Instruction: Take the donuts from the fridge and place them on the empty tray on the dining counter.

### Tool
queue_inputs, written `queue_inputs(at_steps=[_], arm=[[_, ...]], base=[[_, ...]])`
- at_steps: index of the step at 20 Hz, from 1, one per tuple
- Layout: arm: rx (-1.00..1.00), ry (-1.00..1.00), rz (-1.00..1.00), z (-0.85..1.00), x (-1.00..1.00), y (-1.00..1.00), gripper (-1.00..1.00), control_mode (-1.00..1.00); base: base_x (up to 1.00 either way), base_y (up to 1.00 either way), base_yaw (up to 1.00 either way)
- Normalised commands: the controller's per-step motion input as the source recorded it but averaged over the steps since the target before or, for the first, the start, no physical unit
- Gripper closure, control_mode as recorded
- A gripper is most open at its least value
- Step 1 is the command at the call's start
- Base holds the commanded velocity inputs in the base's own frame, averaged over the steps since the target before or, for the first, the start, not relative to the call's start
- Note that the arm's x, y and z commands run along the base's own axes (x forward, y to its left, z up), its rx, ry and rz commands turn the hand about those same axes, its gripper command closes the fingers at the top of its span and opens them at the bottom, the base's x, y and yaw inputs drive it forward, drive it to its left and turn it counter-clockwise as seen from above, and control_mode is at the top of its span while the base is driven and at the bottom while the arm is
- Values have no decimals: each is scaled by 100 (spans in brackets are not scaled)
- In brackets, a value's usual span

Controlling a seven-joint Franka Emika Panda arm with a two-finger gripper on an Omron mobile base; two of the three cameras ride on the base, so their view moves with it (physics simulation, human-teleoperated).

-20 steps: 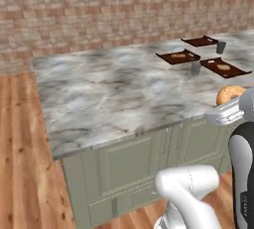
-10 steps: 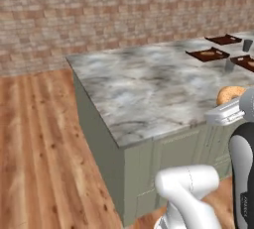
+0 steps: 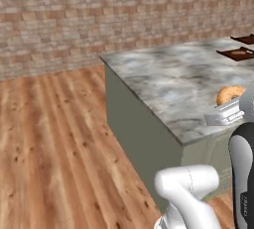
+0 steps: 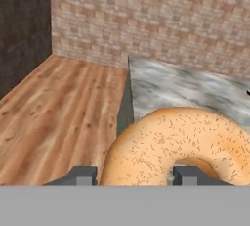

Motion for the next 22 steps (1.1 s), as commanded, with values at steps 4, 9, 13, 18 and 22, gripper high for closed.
queue_inputs(at_steps=[4,9,13,18,22], arm=[[0,0,0,0,0,0,100,100],[0,0,0,0,0,0,100,100],[0,0,0,0,0,0,100,100],[0,0,0,0,0,0,100,100],[0,0,0,0,0,0,100,100]], base=[[30,100,0],[50,100,0],[97,100,0],[100,58,0],[100,14,-4]])
